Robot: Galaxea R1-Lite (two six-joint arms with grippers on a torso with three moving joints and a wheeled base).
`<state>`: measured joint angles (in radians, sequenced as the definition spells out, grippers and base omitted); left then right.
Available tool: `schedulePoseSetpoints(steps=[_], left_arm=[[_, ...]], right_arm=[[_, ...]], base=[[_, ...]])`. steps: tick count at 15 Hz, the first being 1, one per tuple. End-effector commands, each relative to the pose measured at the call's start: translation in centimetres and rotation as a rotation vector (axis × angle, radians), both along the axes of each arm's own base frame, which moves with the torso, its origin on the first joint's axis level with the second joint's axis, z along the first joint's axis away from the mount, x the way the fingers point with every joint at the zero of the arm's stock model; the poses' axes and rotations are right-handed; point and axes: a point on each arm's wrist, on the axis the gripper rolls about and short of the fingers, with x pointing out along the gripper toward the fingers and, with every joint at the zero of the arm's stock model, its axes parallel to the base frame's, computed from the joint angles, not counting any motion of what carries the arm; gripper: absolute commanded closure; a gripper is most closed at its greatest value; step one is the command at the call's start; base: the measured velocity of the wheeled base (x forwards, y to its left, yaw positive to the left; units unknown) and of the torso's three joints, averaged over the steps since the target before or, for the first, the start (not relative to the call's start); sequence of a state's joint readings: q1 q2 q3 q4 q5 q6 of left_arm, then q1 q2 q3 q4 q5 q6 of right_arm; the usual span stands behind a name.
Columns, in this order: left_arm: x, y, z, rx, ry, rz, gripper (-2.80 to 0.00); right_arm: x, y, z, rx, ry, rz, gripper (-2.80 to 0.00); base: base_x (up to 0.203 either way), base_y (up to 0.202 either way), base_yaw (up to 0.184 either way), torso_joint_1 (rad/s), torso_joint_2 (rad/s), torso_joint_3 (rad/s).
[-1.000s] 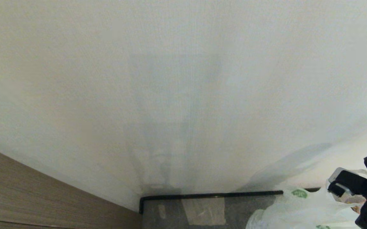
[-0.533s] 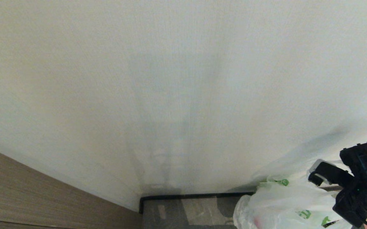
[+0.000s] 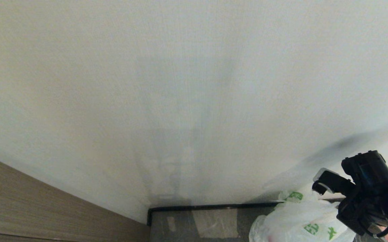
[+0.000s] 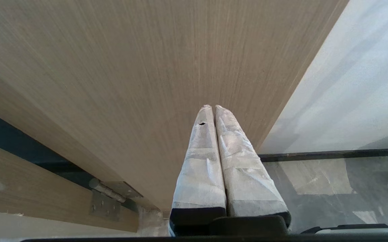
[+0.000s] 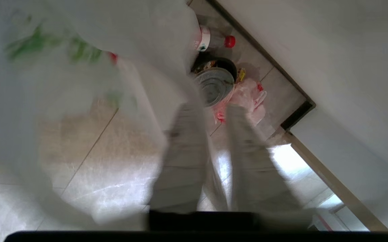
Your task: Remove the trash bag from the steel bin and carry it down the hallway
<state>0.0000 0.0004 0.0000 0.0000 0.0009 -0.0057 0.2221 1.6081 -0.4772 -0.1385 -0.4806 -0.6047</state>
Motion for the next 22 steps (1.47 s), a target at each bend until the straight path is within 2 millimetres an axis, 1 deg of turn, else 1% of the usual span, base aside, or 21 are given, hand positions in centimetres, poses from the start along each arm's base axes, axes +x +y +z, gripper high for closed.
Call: schedulePoseSetpoints(steps=[1,3,5,7,9,11,13,14,15,16,19,22], left_arm=[[0.0,0.0,0.0,0.000,-0.002,0.001,0.00],[0.0,0.0,0.0,0.000,-0.002,0.001,0.00],[0.0,0.0,0.0,0.000,-0.001,0.001,0.00],[0.0,0.0,0.0,0.000,-0.002,0.001,0.00],[0.0,0.0,0.0,0.000,-0.001,0.001,0.00],[0.0,0.0,0.0,0.000,-0.001,0.001,0.00],[0.0,0.0,0.0,0.000,-0.002,0.001,0.00],[0.0,0.0,0.0,0.000,-0.002,0.001,0.00],[0.0,0.0,0.0,0.000,-0.002,0.001,0.00],[0.0,0.0,0.0,0.000,-0.002,0.001,0.00],[0.0,0.0,0.0,0.000,-0.001,0.001,0.00],[0.0,0.0,0.0,0.000,0.000,0.001,0.00]], right_arm=[[-0.2,0.0,-0.3,-0.008,0.017,0.001,-2.80],[-0.2,0.0,-0.4,-0.005,0.015,-0.002,-2.80],[-0.3,-0.1,0.0,0.001,0.001,-0.004,-2.80],[-1.0,-0.3,1.4,0.015,-0.062,-0.010,-2.80],[-2.3,-1.3,3.1,0.029,-0.131,-0.047,-2.80],[-4.3,-2.6,4.5,0.043,-0.169,-0.111,-2.80],[-6.6,-3.4,4.9,0.088,-0.190,-0.202,-2.80],[-7.6,-3.5,5.1,0.114,-0.202,-0.234,0.00],[-8.5,-3.6,5.1,0.146,-0.209,-0.257,0.00],[-9.0,-3.6,5.0,0.193,-0.208,-0.269,0.00],[-9.8,-3.6,6.2,0.273,-0.316,-0.307,0.00],[-12.4,-3.7,6.6,0.397,-0.424,-0.292,0.00]], base=[[0.000,0.000,0.000,0.000,0.00,0.000],[0.000,0.000,0.000,0.000,0.00,0.000],[0.000,0.000,0.000,0.000,0.00,0.000],[0.000,0.000,0.000,0.000,0.00,0.000],[0.000,0.000,0.000,0.000,0.00,0.000],[0.000,0.000,0.000,0.000,0.00,0.000],[0.000,0.000,0.000,0.000,0.00,0.000],[0.000,0.000,0.000,0.000,0.00,0.000],[0.000,0.000,0.000,0.000,0.00,0.000],[0.000,0.000,0.000,0.000,0.00,0.000],[0.000,0.000,0.000,0.000,0.00,0.000],[0.000,0.000,0.000,0.000,0.00,0.000]])
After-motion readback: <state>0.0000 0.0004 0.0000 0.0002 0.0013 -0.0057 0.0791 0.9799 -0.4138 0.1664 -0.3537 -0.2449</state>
